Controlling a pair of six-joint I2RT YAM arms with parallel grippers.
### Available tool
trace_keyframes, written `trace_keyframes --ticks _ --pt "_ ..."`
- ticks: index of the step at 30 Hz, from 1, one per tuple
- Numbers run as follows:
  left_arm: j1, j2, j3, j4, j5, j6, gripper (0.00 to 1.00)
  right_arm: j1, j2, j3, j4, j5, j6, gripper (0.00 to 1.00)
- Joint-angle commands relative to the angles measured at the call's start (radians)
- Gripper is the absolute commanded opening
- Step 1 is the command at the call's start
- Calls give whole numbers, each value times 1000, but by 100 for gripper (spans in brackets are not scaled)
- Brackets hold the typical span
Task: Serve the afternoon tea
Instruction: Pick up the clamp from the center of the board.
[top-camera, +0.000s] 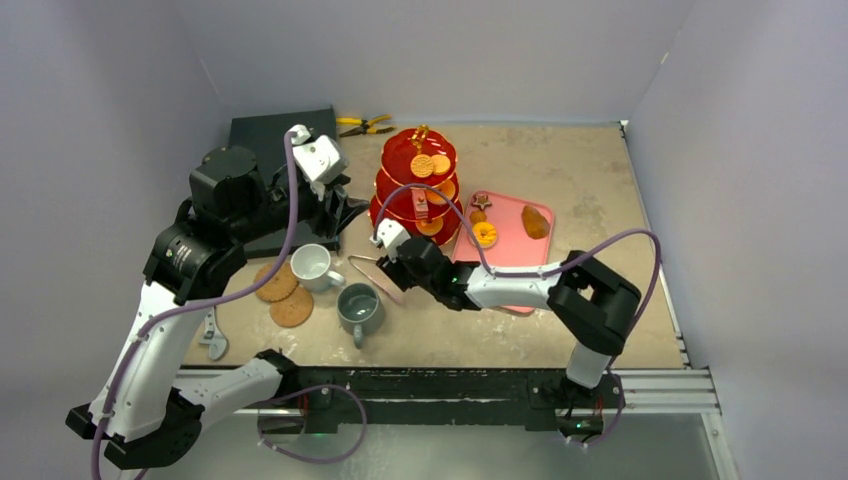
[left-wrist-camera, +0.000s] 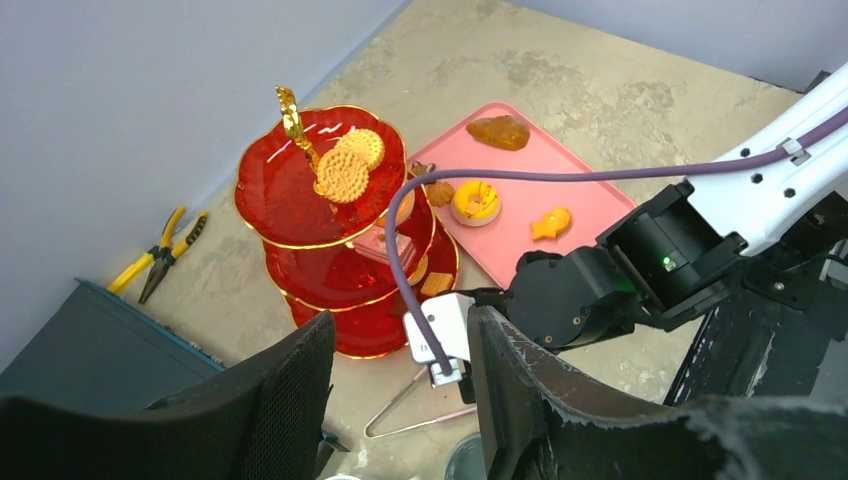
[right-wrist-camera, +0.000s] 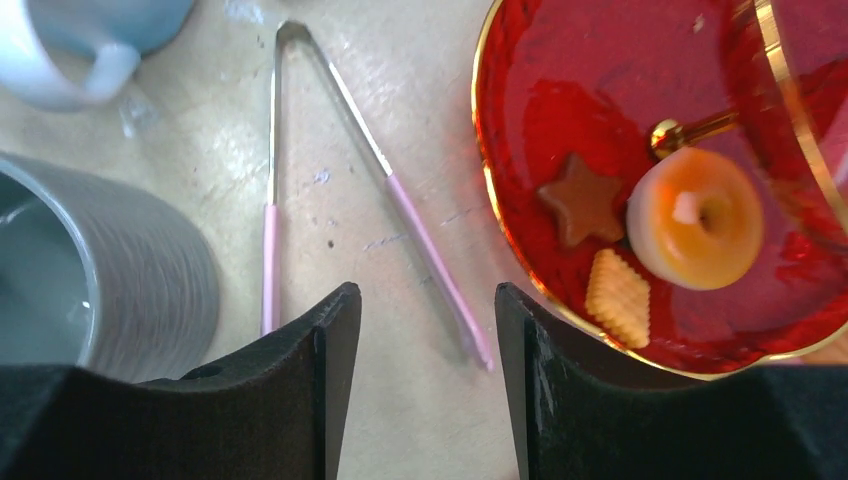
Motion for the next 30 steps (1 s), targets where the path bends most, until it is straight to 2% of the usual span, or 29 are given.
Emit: trace_keyframes --ticks 1,13,17,19,26,27,30 --pt "0 -10 22 11 13 14 51 -14 0 14 64 37 -36 56" --pt "0 -17 13 11 9 22 51 -31 99 11 89 -8 -15 55" --pt "0 -19 8 13 12 21 51 -31 95 -13 89 -16 6 51" --pt "1 -19 8 13 13 21 51 -31 81 -35 93 -11 22 45" --pt "0 -15 -4 17 26 23 51 -27 -26 -145 77 9 109 4" --pt "1 -14 -8 20 29 21 51 -26 -49 -158 69 18 121 0" --pt "0 -9 -22 33 44 17 51 -19 -130 -191 40 34 141 0"
